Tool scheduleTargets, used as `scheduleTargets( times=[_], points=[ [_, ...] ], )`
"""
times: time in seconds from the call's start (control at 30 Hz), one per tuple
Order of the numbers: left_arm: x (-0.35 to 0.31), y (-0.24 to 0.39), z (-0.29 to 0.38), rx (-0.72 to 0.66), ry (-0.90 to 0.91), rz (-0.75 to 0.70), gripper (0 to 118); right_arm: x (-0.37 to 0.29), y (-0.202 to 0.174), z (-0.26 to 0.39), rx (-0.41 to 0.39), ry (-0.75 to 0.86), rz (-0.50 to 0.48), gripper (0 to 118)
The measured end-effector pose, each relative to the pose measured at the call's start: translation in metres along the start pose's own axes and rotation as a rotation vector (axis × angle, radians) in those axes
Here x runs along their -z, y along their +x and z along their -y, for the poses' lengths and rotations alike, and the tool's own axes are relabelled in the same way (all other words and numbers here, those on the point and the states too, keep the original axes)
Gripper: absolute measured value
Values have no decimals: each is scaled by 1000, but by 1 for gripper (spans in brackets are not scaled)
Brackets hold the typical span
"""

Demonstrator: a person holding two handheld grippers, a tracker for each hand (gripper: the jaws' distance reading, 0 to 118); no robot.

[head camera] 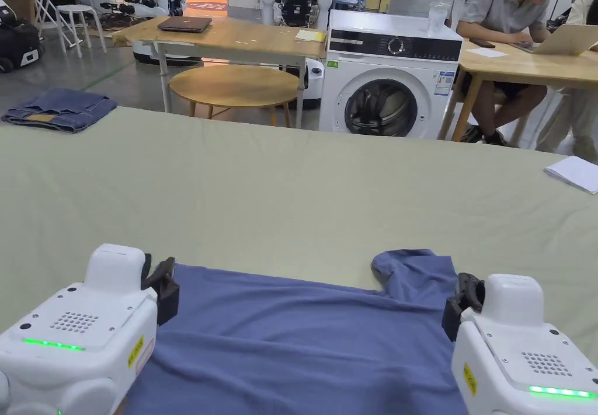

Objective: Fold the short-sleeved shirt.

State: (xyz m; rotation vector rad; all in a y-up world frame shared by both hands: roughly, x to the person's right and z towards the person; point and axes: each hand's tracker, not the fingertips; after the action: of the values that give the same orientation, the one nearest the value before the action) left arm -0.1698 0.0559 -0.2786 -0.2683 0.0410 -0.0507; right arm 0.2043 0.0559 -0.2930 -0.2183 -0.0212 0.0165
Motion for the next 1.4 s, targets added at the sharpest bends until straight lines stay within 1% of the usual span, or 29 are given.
scheduleTargets(
  times=[0.1, 0.17, 0.23, 0.3, 0.37, 0.5, 0.7, 0.73, 0.77, 0.8, 0.83, 0.87, 0.93, 0.97, 1.07, 1.17, 1.2, 1.27, 1.3, 1.4],
  points=[
    [-8, 8, -5, 4, 84, -30, 0, -4, -12, -3, -3, 56, -6, 0],
    [2, 2, -6, -36, 41, -14, 0, -2, -19, -5, -9, 64, -15, 0],
    [6, -1, -9, -49, 46, -27, 0, 0, -24, -6, -16, 61, -24, 0],
    [25, -12, -15, -62, 27, -38, 0, 4, -29, -5, -25, 70, -24, 0],
    [44, -26, -20, -90, -29, -60, 0, 11, -31, -6, -37, 55, -29, 0],
    [110, -53, -27, -105, -287, -12, 0, 29, -31, -2, -36, 8, -48, 0],
    [203, -78, -20, -167, -567, 73, 0, 50, -22, 5, -39, -64, -38, 0],
    [216, -81, -17, -168, -631, 78, 2, 53, -20, 6, -44, -81, -33, 0],
    [227, -83, -14, -179, -677, 82, 11, 56, -17, 9, -45, -90, -32, 0],
    [236, -84, -12, -192, -715, 90, 22, 58, -15, 10, -47, -100, -29, 0],
    [245, -88, -8, -223, -743, 110, 38, 60, -12, 12, -49, -111, -21, 0],
    [253, -90, -3, -248, -768, 112, 42, 62, -10, 13, -49, -122, -13, 0],
    [266, -90, 5, -274, -823, 95, 44, 65, -4, 17, -46, -142, -4, 0],
    [272, -89, 10, -268, -846, 73, 44, 66, -1, 19, -45, -152, 3, 0],
    [286, -82, 24, -214, -923, 71, 44, 71, 5, 24, -52, -178, 17, 0],
    [280, -66, 18, -128, -878, 38, 42, 73, 12, 29, -58, -206, 32, 0],
    [280, -62, 17, -91, -871, 33, 38, 75, 14, 30, -56, -212, 34, 0],
    [277, -52, 17, -3, -839, 45, 11, 78, 18, 33, -47, -233, 41, 0],
    [276, -50, 15, -5, -827, 74, 0, 82, 21, 34, -37, -247, 40, 0],
    [267, -48, 11, -9, -803, 63, 0, 91, 32, 34, -13, -285, 39, 0]
  ],
)
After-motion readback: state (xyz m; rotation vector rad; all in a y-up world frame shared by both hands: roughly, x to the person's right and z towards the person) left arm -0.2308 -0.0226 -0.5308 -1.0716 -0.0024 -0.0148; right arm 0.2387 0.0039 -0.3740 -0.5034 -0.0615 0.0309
